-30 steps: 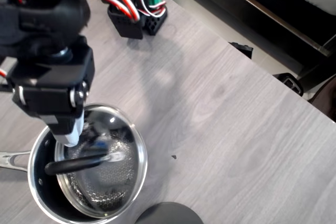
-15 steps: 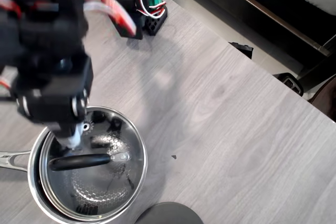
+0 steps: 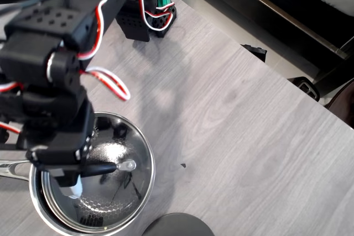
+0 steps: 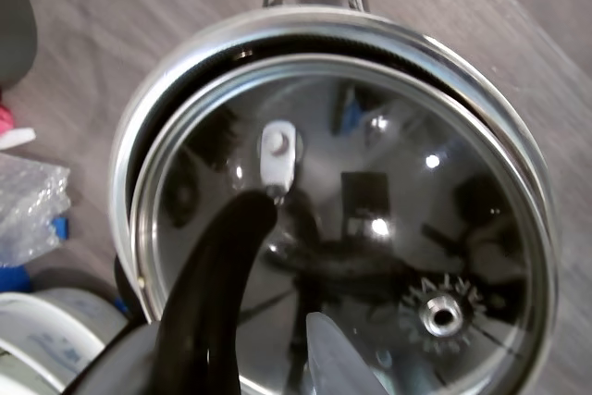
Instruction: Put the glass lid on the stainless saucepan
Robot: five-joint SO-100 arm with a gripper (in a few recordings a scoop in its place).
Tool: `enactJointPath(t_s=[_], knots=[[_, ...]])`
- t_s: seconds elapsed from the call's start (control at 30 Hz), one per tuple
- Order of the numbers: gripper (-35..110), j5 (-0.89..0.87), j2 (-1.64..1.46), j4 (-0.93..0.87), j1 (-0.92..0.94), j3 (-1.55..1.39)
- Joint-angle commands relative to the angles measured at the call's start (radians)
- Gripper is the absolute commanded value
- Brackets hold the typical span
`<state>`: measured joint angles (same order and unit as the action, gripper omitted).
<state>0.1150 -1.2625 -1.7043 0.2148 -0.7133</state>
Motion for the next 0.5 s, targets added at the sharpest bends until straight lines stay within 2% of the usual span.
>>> enactJointPath(t_s=[0.0,0.47], knots=[[0,-0.002,-0.009,0.028,0.003,0.012],[0,0.028,-0.124,0.012,-0.015,0.063]])
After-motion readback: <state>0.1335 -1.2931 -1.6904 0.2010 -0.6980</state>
